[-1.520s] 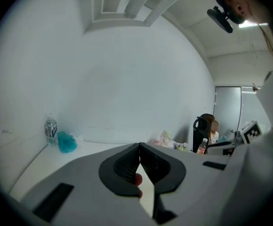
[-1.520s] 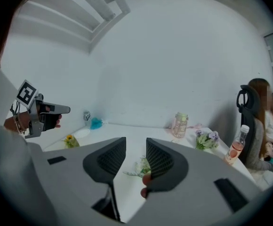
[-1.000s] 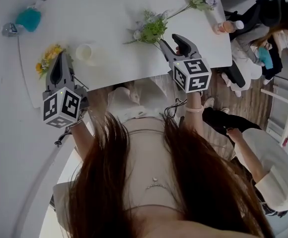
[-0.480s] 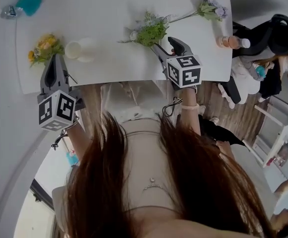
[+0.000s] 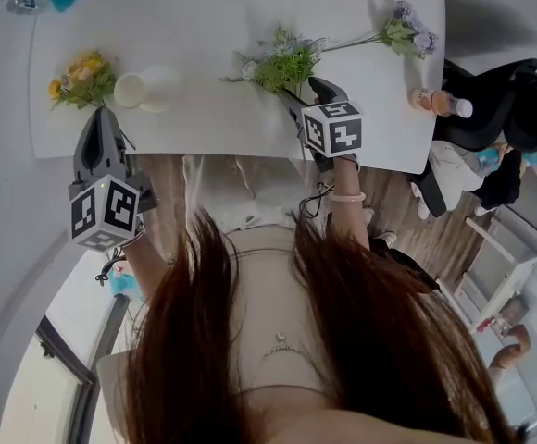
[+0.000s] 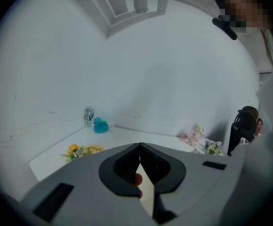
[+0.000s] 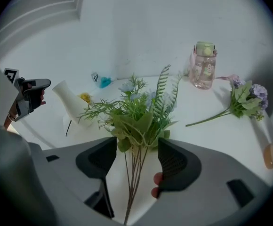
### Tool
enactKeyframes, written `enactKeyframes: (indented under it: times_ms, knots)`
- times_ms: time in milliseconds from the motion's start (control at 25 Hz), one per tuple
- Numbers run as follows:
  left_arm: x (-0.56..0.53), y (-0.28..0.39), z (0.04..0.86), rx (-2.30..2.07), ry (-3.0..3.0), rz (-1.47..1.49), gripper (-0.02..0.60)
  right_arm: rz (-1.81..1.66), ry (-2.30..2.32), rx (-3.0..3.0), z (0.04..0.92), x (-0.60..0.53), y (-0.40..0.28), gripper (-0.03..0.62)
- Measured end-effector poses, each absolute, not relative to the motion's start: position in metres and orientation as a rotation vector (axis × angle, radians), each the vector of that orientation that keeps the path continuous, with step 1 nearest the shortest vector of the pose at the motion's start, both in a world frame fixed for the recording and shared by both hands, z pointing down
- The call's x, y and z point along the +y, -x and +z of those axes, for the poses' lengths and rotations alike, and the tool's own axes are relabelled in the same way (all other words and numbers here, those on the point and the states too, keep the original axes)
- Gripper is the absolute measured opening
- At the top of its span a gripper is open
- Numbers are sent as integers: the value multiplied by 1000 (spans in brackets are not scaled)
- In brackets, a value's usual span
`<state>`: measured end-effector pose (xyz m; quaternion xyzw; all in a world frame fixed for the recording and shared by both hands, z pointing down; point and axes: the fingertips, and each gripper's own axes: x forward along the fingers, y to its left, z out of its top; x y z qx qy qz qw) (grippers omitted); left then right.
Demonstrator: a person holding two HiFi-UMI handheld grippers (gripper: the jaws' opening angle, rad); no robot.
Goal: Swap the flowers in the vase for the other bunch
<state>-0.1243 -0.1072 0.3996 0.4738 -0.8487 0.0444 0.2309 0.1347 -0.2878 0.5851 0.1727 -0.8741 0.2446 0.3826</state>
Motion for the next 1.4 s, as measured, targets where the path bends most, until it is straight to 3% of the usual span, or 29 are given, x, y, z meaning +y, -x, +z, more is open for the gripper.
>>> enactKeyframes:
  times_ms: [760,1200,1400]
  knots:
    - [-103,135,407,-2334,-1242,176,3,665,-388,-2097,636,-277,-122,278]
    - [-116,168,400,-2300,-1325,189,3,653,-440,-2040,641,-267,-113,137]
    - [-116,190,398,-2280,-1360,184,3,659,-480,-2044,633,-266,-103,104]
